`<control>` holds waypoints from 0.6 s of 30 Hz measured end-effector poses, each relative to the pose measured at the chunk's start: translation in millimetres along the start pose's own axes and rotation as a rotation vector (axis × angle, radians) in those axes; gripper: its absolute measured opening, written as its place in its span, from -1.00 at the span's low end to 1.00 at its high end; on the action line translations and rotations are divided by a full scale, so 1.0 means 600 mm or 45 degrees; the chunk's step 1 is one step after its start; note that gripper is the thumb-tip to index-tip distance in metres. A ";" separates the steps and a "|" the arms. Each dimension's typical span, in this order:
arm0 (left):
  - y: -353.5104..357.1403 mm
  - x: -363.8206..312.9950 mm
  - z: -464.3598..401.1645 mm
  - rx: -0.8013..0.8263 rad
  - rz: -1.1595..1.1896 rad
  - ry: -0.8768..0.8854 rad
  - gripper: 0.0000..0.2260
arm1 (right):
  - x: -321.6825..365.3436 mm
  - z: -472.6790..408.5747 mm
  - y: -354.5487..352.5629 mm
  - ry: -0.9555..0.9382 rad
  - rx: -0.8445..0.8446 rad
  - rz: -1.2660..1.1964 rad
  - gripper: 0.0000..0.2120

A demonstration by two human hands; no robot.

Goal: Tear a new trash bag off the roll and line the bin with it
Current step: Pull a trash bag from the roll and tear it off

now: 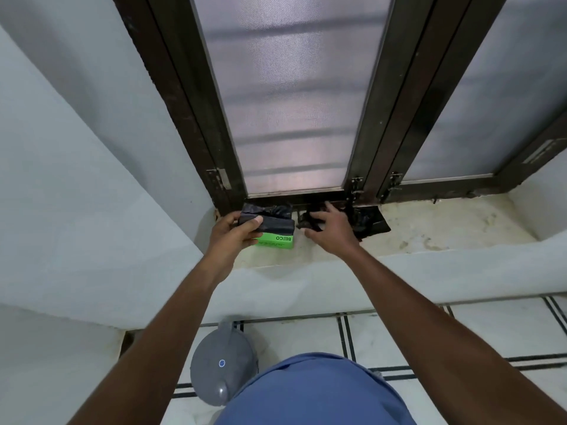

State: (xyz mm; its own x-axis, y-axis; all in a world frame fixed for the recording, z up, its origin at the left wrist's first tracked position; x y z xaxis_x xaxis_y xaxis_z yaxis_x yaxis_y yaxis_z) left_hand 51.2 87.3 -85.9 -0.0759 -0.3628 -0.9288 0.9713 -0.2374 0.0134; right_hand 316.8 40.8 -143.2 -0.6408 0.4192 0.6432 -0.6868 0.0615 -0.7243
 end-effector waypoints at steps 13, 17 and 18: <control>-0.003 -0.005 0.008 0.147 0.065 -0.007 -0.77 | 0.114 0.056 0.017 -0.158 0.324 -1.113 -0.58; -0.020 -0.019 0.018 0.009 -0.149 0.118 -0.66 | 0.108 0.036 0.018 -0.095 0.157 -1.024 -0.79; -0.029 -0.023 0.018 -0.075 -0.203 0.156 -0.69 | 0.101 0.027 0.018 -0.091 0.052 -0.907 -0.80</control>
State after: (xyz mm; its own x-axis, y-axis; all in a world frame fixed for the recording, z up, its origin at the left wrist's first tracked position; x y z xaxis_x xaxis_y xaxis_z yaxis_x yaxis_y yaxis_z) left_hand 33.0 86.9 -69.2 -0.2053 -0.2117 -0.9555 0.9610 -0.2287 -0.1558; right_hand 264.9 52.1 -108.1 -0.0516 0.2295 0.9719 -0.9580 0.2636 -0.1131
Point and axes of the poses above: each hand's wrist, its own z-axis away from the middle knuckle, its own y-axis out of the palm, x = y × z, the point moved 7 cm from there along -z, towards the middle knuckle, and after that the axes turned 1 degree about -z, right-handed, at the moved point
